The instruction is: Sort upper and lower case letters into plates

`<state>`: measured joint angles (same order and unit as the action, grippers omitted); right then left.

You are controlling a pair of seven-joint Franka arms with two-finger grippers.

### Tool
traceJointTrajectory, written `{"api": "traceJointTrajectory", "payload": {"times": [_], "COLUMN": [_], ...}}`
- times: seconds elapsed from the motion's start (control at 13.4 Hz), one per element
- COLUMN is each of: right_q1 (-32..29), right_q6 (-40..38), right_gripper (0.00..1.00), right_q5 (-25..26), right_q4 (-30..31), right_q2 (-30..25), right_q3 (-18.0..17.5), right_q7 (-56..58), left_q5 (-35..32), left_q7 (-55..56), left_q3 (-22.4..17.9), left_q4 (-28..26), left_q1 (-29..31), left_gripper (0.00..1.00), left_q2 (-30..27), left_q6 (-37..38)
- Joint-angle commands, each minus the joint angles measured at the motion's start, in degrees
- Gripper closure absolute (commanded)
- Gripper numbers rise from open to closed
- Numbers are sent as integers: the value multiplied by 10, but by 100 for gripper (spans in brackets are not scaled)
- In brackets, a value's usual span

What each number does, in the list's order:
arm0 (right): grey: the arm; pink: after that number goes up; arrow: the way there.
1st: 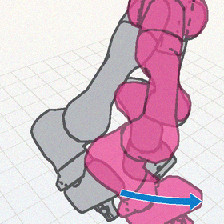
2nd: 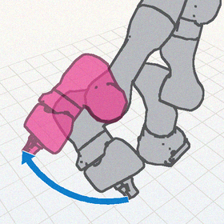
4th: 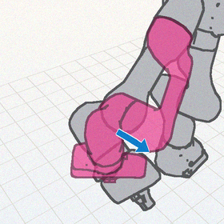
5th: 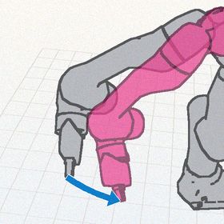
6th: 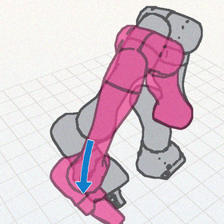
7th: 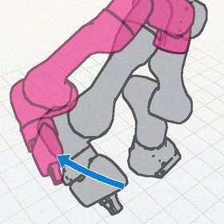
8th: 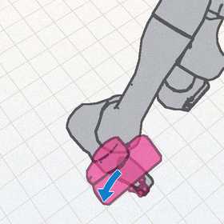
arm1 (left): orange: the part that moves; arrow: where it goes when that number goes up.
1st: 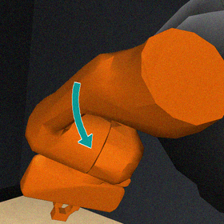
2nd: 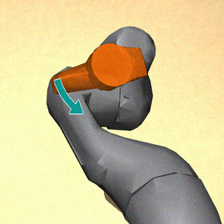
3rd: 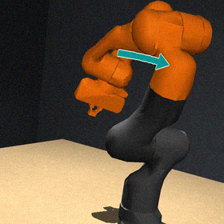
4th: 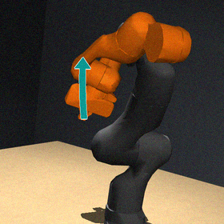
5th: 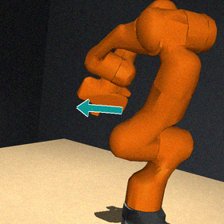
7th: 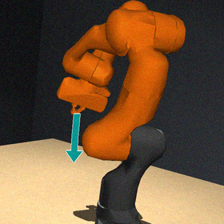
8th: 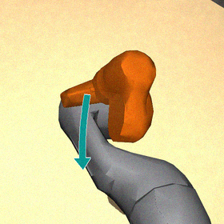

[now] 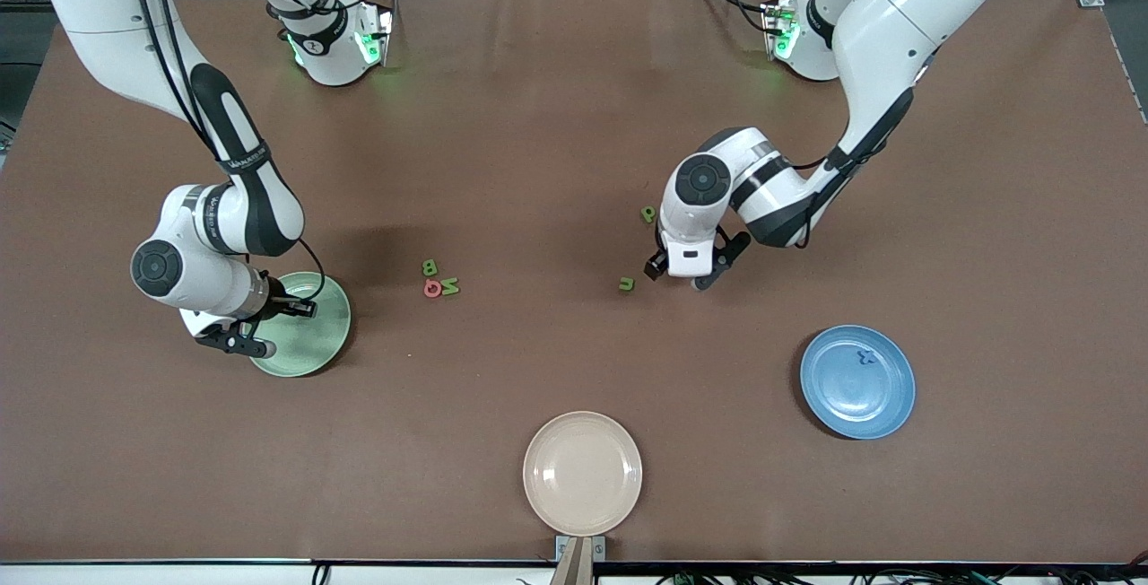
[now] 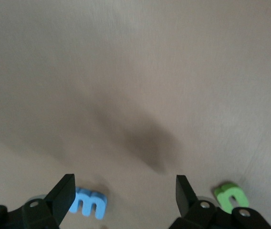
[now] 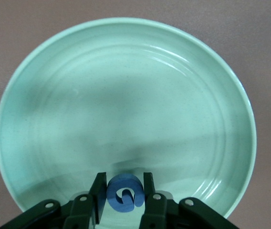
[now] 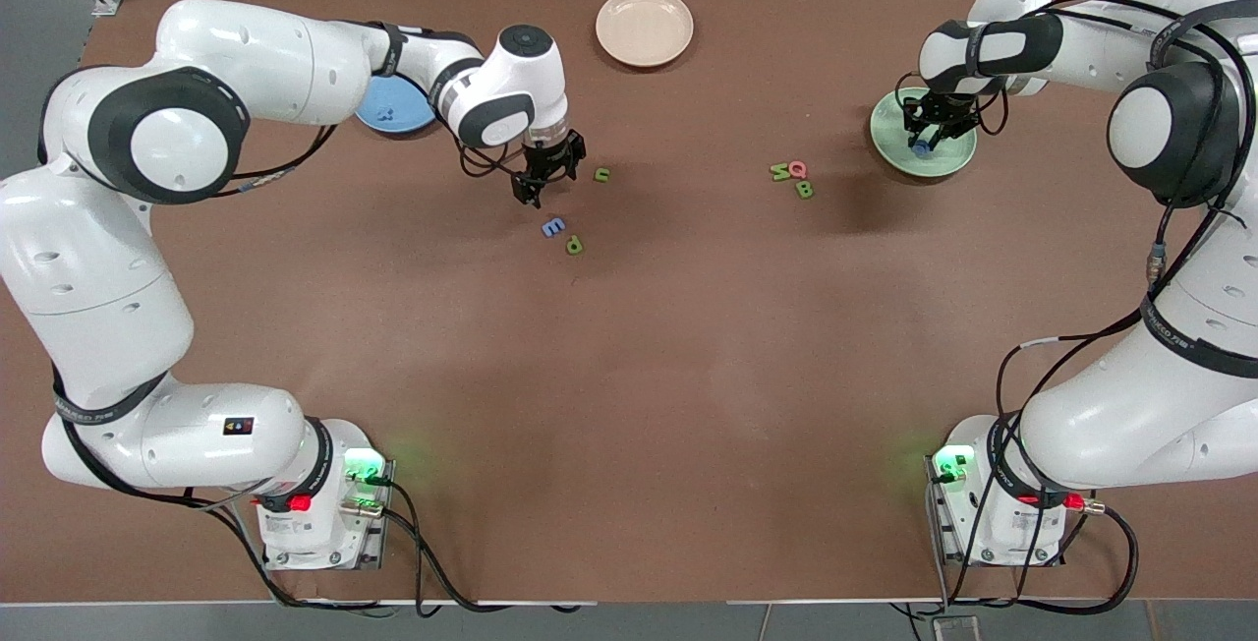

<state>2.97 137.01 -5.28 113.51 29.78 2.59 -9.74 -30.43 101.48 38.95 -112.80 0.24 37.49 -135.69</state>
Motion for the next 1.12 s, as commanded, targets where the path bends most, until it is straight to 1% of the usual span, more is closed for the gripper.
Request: {"api": "traceJointTrajectory", "payload": {"times": [0.0, 0.07, 0.15, 0.22, 0.3, 0.37, 0.52, 0.67, 0.9, 1.05], "right_q1": [-14, -14, -11, -9, -5, 11, 48, 97, 153, 187], "right_q6": [-5, -21, -52, -74, -78, -83, -83, -78, -51, -43], "right_gripper": [0, 0, 0, 0, 0, 0, 0, 0, 0, 0], "right_q5": [5, 4, 4, -1, -2, -2, -2, -3, -2, 3], "right_q4": [11, 0, -16, -29, -30, -30, -29, -29, -32, -51], "right_q2": [-22, -24, -27, -32, -42, -51, -53, -51, -46, -17], "right_q3": [-11, -11, -12, -14, -17, -17, -17, -16, -16, -15], "right_q7": [4, 0, -5, -17, -50, -102, -234, -408, -658, -777], "left_q5": [-11, -13, -19, -34, -47, -54, -54, -54, -54, -54], "left_q7": [14, 21, 26, 34, 42, 45, 45, 46, 48, 49], "left_q3": [1, 4, 7, 7, 7, 7, 8, 8, 18, 20], "left_q4": [-47, -55, -63, -69, -76, -80, -81, -82, -109, -114], "left_q1": [5, 2, -1, 0, 1, 2, 5, 4, 7, 7], "left_gripper": [11, 12, 15, 16, 16, 17, 17, 19, 22, 26], "left_q2": [-23, -23, -23, -24, -24, -26, -30, -32, -48, -50], "left_q6": [-41, -42, -42, -43, -43, -43, -42, -43, -45, -58]}}
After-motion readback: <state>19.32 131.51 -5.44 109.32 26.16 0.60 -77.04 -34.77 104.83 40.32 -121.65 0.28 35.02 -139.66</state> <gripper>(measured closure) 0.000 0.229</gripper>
